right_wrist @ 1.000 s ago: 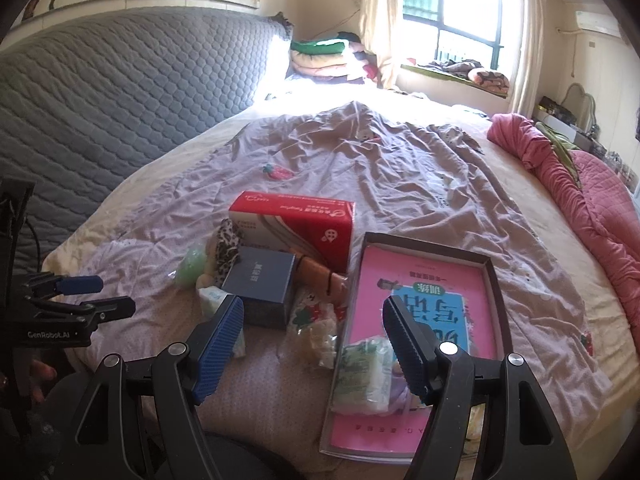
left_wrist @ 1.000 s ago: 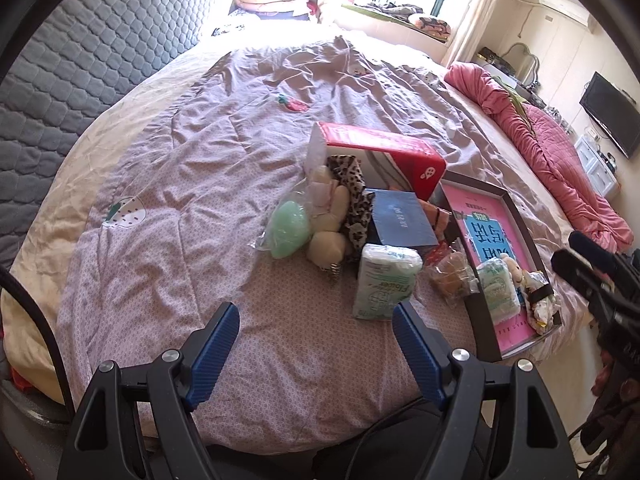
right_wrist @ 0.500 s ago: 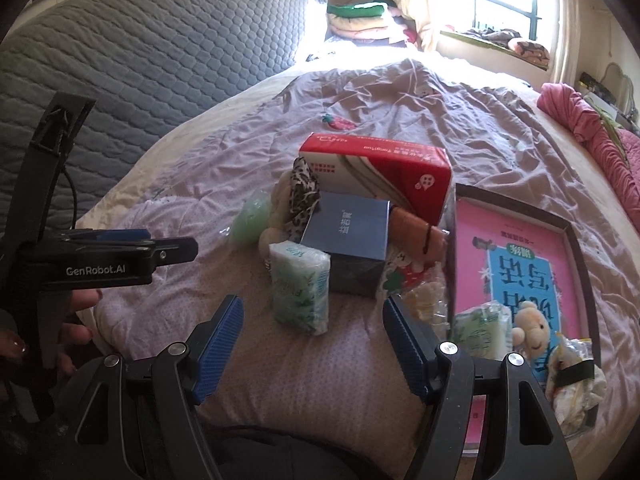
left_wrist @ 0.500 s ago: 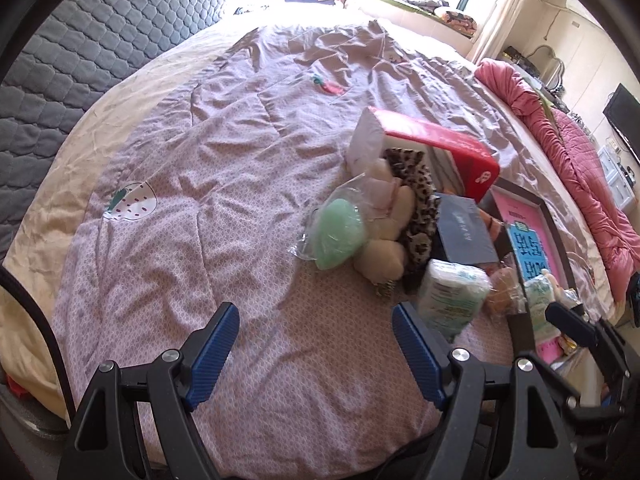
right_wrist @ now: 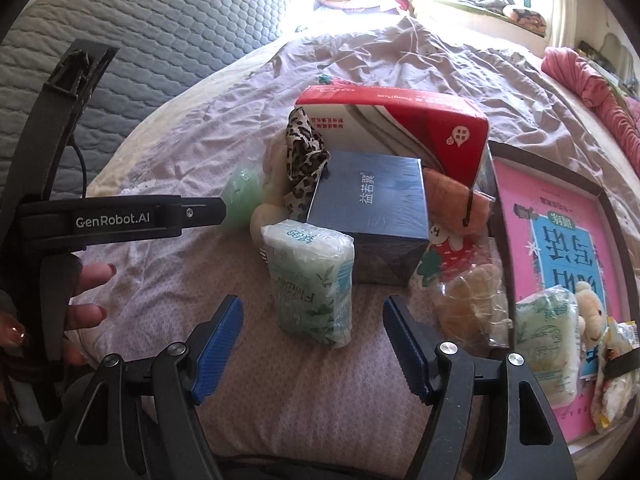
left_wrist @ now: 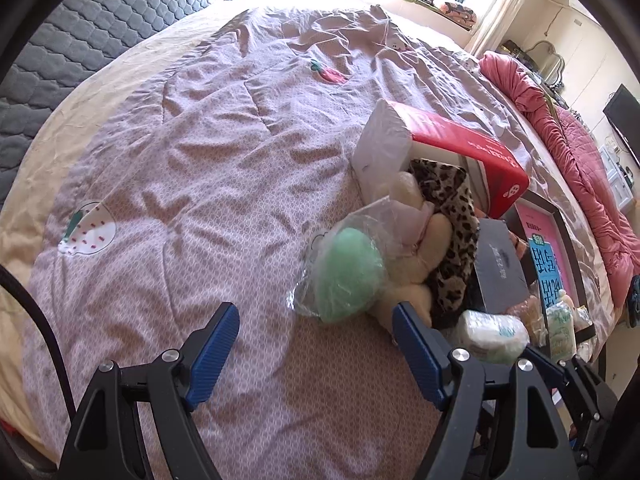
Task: Organize soft objects
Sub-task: 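Grasp the green sponge bag with the left tool while the right tool grasps the white tissue pack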
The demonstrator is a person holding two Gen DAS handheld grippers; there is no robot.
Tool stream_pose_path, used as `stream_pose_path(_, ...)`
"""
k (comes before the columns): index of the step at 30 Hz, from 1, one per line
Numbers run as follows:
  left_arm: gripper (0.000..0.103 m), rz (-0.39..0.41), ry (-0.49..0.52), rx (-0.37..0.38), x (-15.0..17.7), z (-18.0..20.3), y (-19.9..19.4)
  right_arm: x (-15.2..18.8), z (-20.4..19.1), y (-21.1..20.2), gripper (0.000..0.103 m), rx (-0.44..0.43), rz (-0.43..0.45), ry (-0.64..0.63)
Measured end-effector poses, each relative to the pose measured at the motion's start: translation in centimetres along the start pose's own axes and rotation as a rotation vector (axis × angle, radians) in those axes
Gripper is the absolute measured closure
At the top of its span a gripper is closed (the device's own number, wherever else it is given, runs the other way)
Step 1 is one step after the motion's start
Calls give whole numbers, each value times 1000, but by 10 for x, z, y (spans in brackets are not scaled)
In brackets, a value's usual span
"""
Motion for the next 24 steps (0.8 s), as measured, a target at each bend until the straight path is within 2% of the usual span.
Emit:
stream_pose_path(7,25,-14,-10,40,-11,-9,21,-4,-1,19,29,-7,-30,31)
stream_pose_path(15,25,-24,-22,132,-19,-9,36,-7,9,29,30,-55,-41,109)
stream_pose_path(17,26,-24,-21,146,-21,-7,38,-7,12,30,38,-63,-43,129)
stream_pose_path(19,32,-27,-25,168,-23,-7,40,-7,14,30,49,-87,-45,144)
stream_pose_path(24,38,-26,-35,200,-23,-5,43,-6,15,25,56,-108,-36,149)
Point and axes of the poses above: each gripper's, at about its wrist camera, not at the fingertips, and y roughly the way its jaws point, z to its right, x to its underside, the point moved 3 cm from there along y, roughly the way its jaws point, and after that the axes turned 3 degrees about y, right-handed, at the moved point
